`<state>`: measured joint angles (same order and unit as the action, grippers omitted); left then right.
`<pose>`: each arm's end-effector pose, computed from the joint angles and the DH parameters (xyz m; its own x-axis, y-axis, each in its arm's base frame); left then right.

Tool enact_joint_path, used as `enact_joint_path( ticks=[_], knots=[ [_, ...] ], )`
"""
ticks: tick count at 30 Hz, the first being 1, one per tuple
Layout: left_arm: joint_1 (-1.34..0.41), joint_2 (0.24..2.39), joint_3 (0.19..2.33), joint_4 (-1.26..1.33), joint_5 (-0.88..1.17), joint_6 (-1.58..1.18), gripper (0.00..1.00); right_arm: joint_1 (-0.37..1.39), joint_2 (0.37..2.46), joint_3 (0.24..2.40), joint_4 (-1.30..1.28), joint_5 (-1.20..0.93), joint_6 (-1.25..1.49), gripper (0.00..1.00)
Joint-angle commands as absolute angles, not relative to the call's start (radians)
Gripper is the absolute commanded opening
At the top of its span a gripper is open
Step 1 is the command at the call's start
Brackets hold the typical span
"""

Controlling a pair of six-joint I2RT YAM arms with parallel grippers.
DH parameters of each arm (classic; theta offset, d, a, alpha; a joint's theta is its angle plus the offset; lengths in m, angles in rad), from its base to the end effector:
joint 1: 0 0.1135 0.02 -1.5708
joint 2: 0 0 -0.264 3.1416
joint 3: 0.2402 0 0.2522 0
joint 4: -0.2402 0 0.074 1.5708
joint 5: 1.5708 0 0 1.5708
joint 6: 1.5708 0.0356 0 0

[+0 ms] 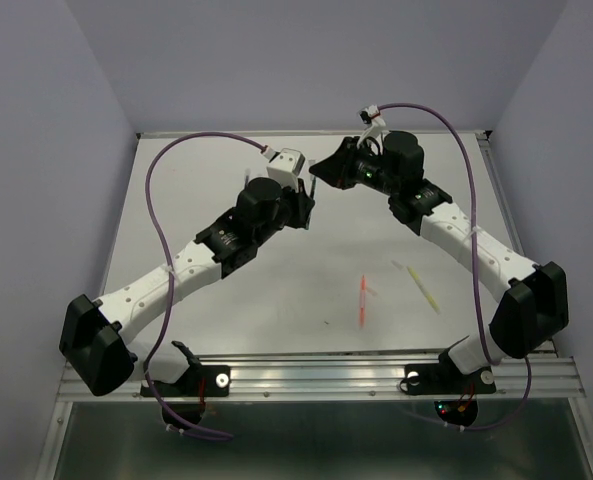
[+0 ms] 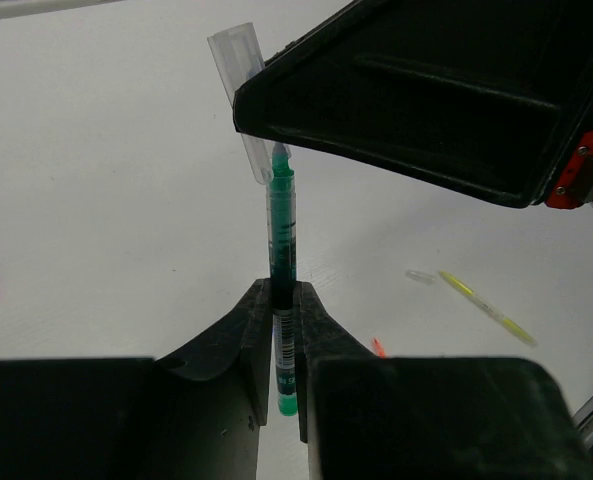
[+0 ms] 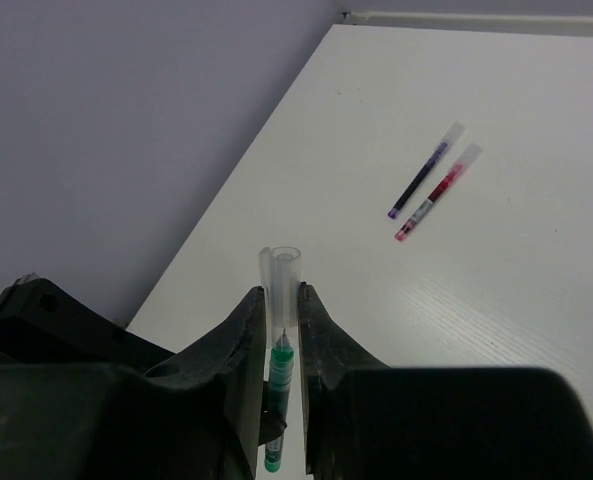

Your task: Insert the pens into the pen caps

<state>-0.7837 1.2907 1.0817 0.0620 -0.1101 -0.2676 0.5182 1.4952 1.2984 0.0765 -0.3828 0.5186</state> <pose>0.2204 -0.2142 0.3591 -0.2652 -0.1067 -0.9583 0.5750 0.7803 -0.2460 0.3047 0.1890 0.3748 -0.4780 0.2568 -0.8400 -0.6272 0.5698 0.5310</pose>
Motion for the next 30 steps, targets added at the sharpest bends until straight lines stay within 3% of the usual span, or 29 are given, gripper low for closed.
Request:
enact_joint_path(
  ticks=[1, 20, 23, 25, 30],
  knots=[
    [-0.781, 1.253, 1.103, 0.138, -0.130, -0.275, 0.00, 0.518, 1.511, 1.301, 0.140, -0.437, 0.537, 0.14],
    [-0.746, 1.220, 1.114, 0.270, -0.195, -0.460, 0.00, 0.518, 1.454, 1.238, 0.206, -0.402, 0.537, 0.14],
    [-0.738, 1.220, 1.120, 0.261, -0.218, -0.479, 0.00, 0.518, 1.451, 1.235, 0.210, -0.410, 0.516, 0.10],
    [-0.730, 1.216, 1.132, 0.242, -0.241, -0.492, 0.00, 0.518, 1.450, 1.233, 0.210, -0.410, 0.502, 0.01],
    [-0.707, 1.201, 1.129, 0.233, -0.245, -0.531, 0.00, 0.518, 1.440, 1.226, 0.218, -0.390, 0.480, 0.01]
  ],
)
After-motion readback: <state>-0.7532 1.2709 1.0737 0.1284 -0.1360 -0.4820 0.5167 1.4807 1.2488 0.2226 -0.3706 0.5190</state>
